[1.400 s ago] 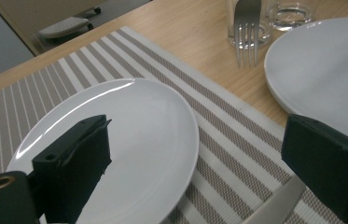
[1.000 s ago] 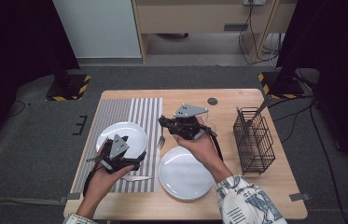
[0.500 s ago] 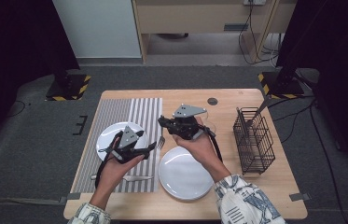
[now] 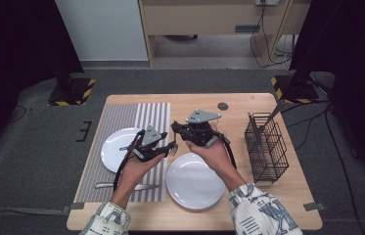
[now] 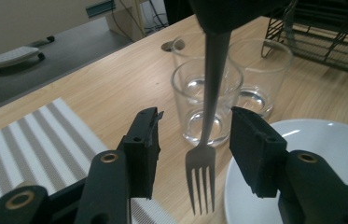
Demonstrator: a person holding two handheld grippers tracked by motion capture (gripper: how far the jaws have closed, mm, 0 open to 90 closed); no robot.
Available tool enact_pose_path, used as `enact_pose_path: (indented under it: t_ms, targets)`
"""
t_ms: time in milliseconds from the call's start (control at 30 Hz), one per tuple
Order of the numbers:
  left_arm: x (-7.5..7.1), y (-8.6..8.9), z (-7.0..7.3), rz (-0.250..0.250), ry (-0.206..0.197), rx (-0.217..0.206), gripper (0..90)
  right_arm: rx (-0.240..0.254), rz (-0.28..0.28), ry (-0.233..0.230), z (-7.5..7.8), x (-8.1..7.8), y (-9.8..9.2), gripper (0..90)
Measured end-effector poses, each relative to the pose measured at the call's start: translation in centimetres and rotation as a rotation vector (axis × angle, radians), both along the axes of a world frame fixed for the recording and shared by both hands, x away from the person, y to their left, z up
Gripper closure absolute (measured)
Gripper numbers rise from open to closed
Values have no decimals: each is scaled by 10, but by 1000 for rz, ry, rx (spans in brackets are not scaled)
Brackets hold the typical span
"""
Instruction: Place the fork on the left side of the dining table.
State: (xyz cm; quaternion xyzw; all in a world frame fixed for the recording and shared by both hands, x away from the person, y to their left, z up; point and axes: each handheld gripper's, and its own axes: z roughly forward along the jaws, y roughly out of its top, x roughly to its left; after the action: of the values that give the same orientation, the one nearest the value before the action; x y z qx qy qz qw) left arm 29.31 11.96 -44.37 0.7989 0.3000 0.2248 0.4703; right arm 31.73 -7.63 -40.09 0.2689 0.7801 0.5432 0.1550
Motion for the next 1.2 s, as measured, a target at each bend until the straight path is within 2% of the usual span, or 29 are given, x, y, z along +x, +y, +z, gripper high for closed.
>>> enact_pose_path:
  t_ms: [133,267,400,600,767,933,1067,1200]
  targets:
    - [3,-7,1,-7,-6,15,567,4,-3,-1,2,0,-3,869]
    - [7,-12,4,-12,-5,1,662,8,-8,-2,4,0,-6,869]
    - [10,-19,7,-1,-4,18,706,5,-15,0,4,0,-8,869]
    - [12,-27,8,-15,6,4,824,19,-30,-4,6,0,-10,866]
    - [13,-31,7,-9,10,3,832,18,-36,-5,5,-1,-11,852]
    - [16,-32,6,-2,10,1,835,22,-47,-10,7,-4,-16,756]
    - [17,-32,6,2,4,-2,835,44,-61,-13,7,-7,-22,673]
    - [18,-31,6,3,4,-6,836,38,-72,-15,5,-10,-29,610]
